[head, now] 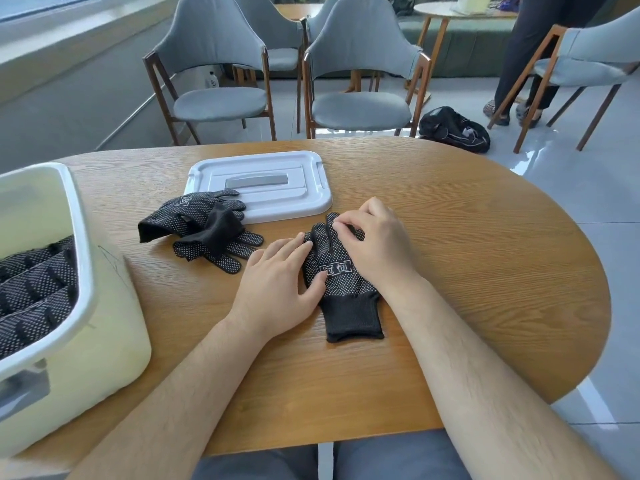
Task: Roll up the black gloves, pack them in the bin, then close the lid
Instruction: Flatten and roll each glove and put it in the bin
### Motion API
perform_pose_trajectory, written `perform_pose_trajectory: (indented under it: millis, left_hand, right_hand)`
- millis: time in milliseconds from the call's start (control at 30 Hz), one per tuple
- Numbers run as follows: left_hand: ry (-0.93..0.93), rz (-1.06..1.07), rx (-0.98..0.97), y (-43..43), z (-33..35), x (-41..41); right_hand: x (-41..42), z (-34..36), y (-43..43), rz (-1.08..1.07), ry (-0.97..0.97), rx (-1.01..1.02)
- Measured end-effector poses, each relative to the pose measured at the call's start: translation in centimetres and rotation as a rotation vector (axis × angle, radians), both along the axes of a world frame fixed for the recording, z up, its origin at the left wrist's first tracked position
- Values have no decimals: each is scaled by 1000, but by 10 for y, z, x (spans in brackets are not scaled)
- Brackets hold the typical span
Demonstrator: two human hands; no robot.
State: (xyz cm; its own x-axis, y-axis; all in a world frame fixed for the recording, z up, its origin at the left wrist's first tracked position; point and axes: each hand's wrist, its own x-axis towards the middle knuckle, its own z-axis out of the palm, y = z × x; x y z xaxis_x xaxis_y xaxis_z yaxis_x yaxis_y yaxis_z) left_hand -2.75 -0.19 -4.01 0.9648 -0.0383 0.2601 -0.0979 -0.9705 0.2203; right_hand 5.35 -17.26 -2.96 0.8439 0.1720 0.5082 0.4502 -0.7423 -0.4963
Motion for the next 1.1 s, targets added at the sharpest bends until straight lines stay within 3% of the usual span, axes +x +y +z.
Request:
perform_pose_trajectory:
  millis: [167,400,600,700,833,1033,1100]
  left_hand:
    - [3,-6,-36,1,0,-1]
    - [-114,-69,-159,-8,7,3]
    - [108,-121,-35,-26,2,12]
    - [120,-135,18,-23,1,12]
    - [108,-133,79,-25,5,14]
    - [92,-135,-45,-23,1,14]
    - [89,-151,-84,-23,0,14]
  right_hand:
    - [2,-2,1,11,166,-139]
    - [0,-1,-3,-26,184,-34]
    - [2,3,-24,-153,308,42]
    - [2,2,-30,-152,348,-4]
    - [4,-1,-29,-158,309,-4]
    - [3,-1,-25,-58,112,174]
    - [5,-3,-21,-22,144,142]
